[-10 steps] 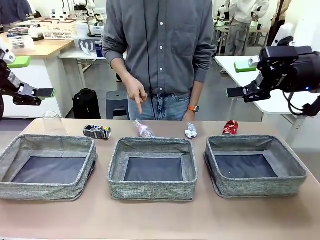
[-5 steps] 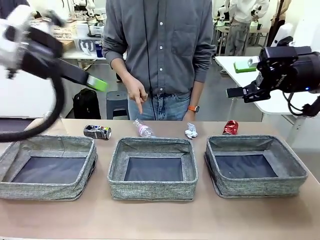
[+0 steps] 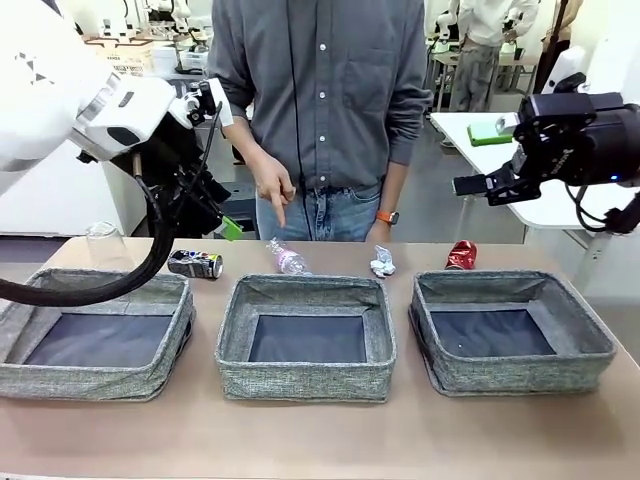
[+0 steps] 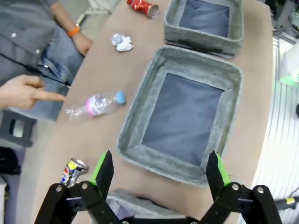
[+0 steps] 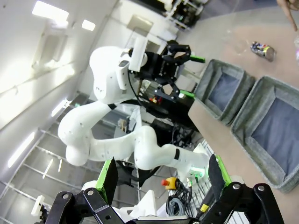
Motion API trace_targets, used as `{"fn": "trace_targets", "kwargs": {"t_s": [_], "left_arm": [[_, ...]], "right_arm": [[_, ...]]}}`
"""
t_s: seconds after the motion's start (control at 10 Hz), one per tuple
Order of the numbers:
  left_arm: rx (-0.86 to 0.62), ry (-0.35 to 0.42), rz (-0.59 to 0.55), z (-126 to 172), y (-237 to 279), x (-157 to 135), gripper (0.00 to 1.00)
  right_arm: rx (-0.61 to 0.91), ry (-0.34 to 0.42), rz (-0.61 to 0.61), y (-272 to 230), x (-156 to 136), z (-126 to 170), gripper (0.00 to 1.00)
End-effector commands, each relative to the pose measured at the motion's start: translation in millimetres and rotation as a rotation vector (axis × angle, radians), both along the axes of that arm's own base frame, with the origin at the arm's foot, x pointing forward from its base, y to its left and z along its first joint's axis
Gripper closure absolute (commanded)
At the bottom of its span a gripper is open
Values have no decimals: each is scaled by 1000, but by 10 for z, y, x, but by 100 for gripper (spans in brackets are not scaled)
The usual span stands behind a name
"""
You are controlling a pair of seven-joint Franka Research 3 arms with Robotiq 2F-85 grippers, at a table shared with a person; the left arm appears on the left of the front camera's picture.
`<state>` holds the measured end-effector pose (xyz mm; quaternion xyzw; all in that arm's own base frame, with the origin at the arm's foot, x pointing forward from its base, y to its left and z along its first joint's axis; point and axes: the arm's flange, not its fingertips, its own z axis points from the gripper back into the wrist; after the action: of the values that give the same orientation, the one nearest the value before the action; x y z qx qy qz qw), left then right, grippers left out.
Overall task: Sort the waste into the appropriate baskets.
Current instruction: Pick up the waste item pointed out by the person.
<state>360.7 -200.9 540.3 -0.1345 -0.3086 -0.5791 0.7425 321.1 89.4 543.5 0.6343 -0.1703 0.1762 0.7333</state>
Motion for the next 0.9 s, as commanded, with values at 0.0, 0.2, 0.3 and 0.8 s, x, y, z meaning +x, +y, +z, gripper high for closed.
{"fn": "trace_targets", "kwargs": {"t_s": [0.0,0.2,0.3,0.8], "left_arm": [[-27,41,-10,7,-15,-52,0],[-11,17,-11,-7,-23,-9,0],[-136,239,412,-29,-251,457,0],[-127,563,941,-587,-1050,1675,0]], "right_arm": [[25,-29,2,14,18,-7,0],[25,-29,2,14,18,-7,0],[25,-29,2,14,18,-7,0],[25,-29,2,14,18,-7,0]]}}
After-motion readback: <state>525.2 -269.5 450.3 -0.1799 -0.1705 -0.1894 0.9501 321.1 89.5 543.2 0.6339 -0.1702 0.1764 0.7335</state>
